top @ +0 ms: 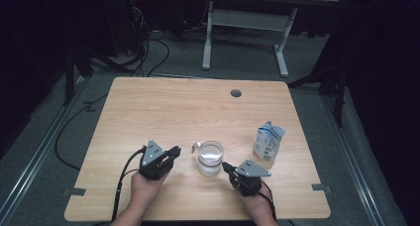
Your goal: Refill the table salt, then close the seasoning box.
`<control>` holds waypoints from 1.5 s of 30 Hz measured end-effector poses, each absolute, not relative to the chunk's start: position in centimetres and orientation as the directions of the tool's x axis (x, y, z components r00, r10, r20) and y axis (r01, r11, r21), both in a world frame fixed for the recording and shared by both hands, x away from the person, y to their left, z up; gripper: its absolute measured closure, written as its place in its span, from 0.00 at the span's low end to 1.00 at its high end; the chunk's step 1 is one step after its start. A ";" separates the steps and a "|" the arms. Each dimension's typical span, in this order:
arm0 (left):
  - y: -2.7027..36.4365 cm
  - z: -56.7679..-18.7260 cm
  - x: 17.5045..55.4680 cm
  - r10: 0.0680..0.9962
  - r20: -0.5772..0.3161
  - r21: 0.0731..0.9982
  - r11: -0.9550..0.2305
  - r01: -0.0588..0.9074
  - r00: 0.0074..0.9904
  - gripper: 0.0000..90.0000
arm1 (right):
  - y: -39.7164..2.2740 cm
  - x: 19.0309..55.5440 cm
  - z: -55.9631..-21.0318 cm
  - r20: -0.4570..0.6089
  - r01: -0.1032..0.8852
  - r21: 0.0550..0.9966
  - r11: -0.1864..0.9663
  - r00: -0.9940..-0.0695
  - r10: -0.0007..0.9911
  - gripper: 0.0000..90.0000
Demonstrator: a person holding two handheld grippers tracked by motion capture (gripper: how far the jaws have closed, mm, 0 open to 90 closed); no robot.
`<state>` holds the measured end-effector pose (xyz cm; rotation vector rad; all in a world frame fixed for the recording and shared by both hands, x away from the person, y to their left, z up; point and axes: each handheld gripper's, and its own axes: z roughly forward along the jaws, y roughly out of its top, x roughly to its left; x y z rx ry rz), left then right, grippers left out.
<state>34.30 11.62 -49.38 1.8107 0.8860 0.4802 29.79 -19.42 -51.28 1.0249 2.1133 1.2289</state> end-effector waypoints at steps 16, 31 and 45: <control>20.2 -51.9 32.0 0.849 -0.041 0.883 -0.216 0.416 0.527 0.70 | -20.3 31.7 -50.1 -0.026 0.363 0.896 0.257 -0.536 0.844 1.00; 20.6 -52.1 31.7 0.849 -0.059 0.895 -0.188 0.405 0.525 0.69 | -19.5 31.8 -49.7 -0.057 0.347 0.890 0.295 -0.556 0.829 1.00; 20.2 -52.0 31.6 0.846 -0.059 0.897 -0.187 0.400 0.529 0.69 | -17.9 29.0 -49.3 -0.062 0.297 0.898 0.324 -0.643 0.763 1.00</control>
